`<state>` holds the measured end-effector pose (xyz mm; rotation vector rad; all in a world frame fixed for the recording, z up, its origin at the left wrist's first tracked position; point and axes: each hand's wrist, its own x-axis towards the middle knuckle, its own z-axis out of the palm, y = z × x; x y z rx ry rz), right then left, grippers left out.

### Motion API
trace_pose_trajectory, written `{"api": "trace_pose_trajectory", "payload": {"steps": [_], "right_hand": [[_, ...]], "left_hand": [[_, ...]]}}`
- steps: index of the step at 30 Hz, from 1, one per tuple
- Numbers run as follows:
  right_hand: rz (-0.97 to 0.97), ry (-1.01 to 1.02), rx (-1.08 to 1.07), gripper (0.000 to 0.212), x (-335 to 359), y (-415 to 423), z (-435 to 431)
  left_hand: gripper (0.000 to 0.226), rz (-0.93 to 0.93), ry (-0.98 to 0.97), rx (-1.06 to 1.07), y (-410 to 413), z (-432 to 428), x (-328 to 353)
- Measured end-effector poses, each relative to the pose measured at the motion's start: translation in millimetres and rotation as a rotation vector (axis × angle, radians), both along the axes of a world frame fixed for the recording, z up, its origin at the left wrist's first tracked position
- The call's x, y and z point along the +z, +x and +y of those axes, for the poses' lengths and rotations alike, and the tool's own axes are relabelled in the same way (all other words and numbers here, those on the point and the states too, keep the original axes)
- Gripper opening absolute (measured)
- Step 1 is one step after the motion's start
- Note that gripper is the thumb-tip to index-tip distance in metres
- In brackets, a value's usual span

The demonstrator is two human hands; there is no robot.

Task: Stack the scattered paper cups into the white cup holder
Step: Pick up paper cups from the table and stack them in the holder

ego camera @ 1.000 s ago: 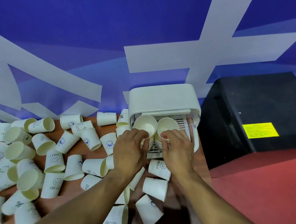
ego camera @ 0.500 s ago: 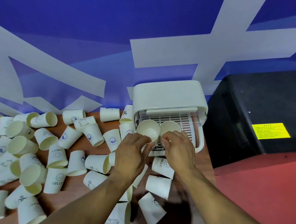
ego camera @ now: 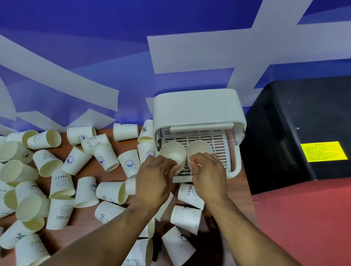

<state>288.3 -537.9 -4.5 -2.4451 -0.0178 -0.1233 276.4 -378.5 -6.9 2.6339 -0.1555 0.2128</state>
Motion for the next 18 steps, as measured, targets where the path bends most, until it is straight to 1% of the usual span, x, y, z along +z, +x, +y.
{"api": "trace_pose_trajectory", "payload": {"steps": [3, 7, 12, 15, 18], "right_hand": [[0.004, 0.031, -0.012, 0.011, -1, 0, 0], [0.010, 0.030, -0.008, 0.011, -4, 1, 0], [-0.006, -0.007, 0.024, 0.009, -4, 2, -1], [0.016, -0.017, 0.017, 0.008, -2, 3, 0], [0.039, -0.011, -0.015, 0.008, 1, 1, 2]], "left_hand": [[0.022, 0.057, 0.028, 0.011, 2, 2, -5], [0.024, 0.106, 0.005, 0.036, 8, 1, -5], [0.022, 0.183, -0.041, 0.073, 11, -1, -1], [0.023, 0.160, -0.073, 0.073, 8, 2, 1], [0.035, 0.088, -0.132, 0.066, -3, 10, 6]]}}
